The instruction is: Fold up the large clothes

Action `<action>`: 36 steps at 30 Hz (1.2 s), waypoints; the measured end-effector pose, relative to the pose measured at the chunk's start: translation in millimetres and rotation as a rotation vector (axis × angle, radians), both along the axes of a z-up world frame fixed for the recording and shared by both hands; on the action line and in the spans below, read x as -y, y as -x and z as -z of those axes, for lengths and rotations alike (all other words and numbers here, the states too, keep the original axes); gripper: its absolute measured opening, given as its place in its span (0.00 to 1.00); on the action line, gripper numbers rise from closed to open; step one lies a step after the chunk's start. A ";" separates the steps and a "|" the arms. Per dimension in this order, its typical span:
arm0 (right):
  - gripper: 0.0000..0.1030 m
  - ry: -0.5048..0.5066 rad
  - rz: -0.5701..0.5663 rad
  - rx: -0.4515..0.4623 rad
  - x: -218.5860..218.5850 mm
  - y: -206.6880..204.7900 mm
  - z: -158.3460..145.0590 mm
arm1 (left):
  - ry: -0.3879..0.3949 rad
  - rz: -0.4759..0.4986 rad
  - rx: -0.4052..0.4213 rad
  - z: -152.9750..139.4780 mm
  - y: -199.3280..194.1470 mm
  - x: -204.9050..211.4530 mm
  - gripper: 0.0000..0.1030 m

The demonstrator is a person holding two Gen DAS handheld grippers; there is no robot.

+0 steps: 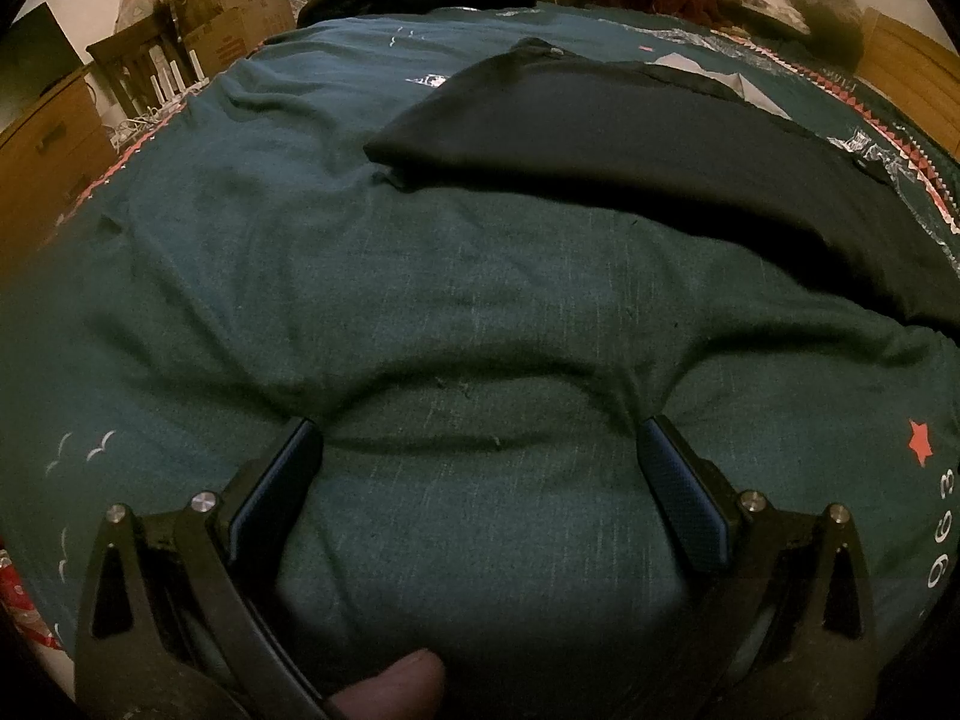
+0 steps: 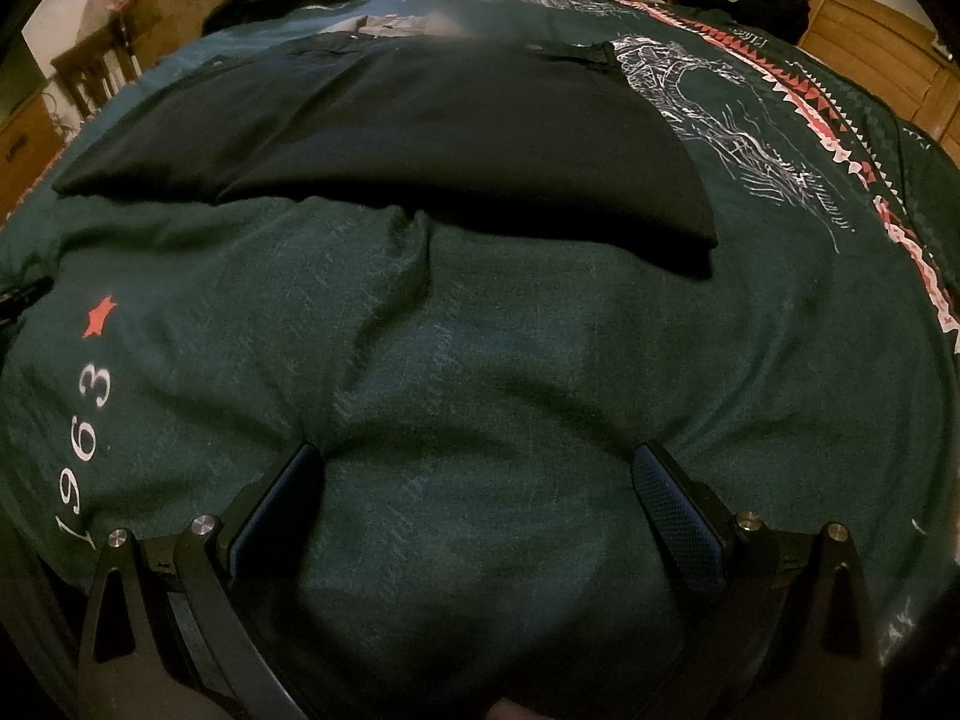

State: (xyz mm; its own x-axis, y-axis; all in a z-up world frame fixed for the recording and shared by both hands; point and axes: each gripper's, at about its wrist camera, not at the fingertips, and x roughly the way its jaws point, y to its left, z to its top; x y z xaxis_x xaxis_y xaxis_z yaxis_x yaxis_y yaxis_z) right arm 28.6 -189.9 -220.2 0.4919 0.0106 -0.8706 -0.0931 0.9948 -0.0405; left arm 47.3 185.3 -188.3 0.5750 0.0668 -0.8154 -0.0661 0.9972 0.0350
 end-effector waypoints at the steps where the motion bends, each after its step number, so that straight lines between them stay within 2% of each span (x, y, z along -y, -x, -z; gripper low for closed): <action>1: 1.00 0.000 0.000 -0.001 0.3 -0.4 0.1 | 0.000 0.000 -0.001 0.1 -0.3 0.4 1.00; 36: 1.00 0.001 0.005 0.009 0.4 1.7 -0.4 | -0.004 -0.003 -0.005 0.5 0.8 -0.7 1.00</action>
State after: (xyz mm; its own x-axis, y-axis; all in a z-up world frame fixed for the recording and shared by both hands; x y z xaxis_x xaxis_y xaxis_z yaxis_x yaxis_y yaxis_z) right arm 26.9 -190.3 -219.8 0.4995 0.0075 -0.8663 -0.0882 0.9952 -0.0422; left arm 46.5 186.0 -188.8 0.5711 0.0714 -0.8178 -0.0688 0.9969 0.0390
